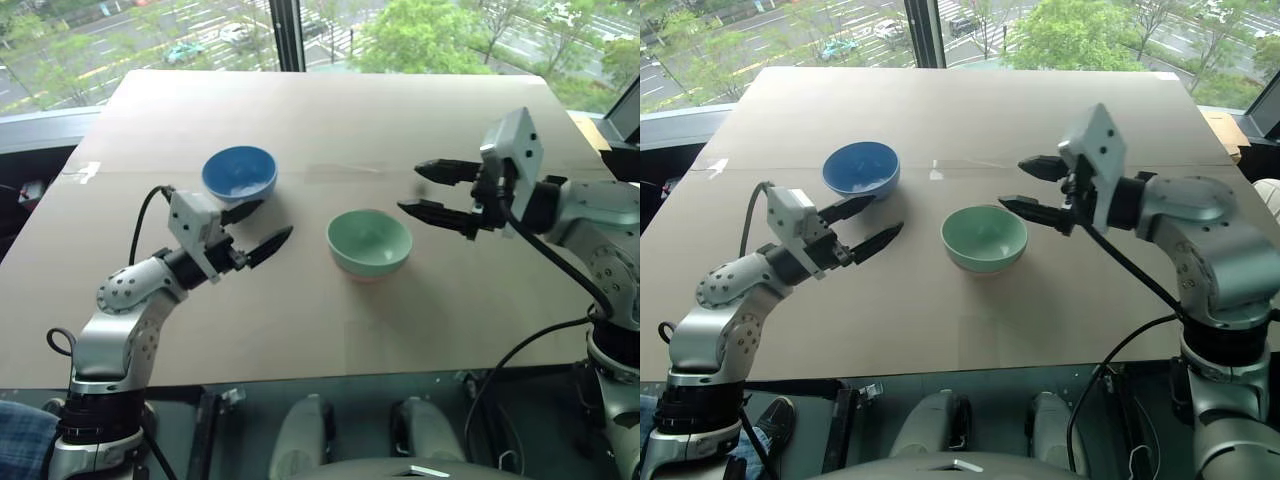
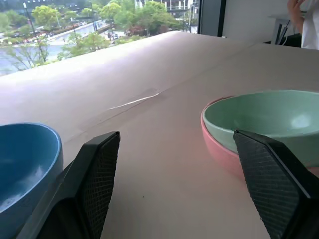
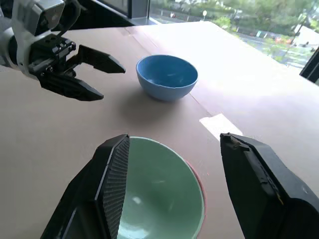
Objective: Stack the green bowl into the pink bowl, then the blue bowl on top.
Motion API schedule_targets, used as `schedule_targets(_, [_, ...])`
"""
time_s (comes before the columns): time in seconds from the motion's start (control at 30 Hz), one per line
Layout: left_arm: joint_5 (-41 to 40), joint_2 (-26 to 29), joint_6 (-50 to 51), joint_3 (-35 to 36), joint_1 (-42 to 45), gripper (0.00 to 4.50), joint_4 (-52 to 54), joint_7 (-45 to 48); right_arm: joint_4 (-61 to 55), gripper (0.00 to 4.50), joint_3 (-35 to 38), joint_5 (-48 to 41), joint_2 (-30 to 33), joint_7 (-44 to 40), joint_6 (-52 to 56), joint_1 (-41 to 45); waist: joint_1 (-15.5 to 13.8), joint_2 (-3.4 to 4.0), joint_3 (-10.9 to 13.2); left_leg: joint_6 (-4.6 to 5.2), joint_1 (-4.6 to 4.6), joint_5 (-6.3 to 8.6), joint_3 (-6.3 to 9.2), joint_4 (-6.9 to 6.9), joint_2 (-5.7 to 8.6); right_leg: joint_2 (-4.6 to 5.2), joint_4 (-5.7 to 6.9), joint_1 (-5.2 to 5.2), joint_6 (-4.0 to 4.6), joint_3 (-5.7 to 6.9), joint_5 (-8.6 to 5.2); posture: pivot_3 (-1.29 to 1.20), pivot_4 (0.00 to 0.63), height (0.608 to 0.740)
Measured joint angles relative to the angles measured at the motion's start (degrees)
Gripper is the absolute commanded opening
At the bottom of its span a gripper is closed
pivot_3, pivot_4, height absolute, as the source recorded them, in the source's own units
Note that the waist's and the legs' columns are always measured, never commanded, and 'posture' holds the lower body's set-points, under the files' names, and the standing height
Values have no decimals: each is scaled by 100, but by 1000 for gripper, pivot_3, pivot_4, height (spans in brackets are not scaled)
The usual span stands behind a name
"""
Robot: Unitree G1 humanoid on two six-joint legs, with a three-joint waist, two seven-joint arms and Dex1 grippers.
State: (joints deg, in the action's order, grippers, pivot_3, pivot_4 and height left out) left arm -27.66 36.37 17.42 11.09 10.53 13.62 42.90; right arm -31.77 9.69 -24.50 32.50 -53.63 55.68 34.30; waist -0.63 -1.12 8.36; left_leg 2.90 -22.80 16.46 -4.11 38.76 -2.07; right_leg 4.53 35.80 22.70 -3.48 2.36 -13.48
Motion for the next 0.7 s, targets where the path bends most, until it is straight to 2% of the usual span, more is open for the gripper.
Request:
schedule_targets(0.17, [661,109,-105,-194,654,3857,-806,-180,-7,3016,774,-710,283,-181,-387,-907,-25,-2,0,0,1,0,0,2,1,-2,-2,-1,0,0,0,0,150,738])
schedule_targets(0.33, [1180,218,-340,-365,1176,3857,-1566,-213,-21,3016,1174,-1126,524,-257,-616,-1341,-18,-3,1,0,3,0,-3,3,2,-2,-2,-1,-1,-5,0,0,150,738])
schedule_targets(0.7, [2105,266,-1162,-755,1778,3857,-3198,-194,-310,3016,1332,-1985,968,-25,-763,-1796,-26,-6,1,2,-2,0,-2,3,0,-1,1,-1,-2,-5,0,0,150,738])
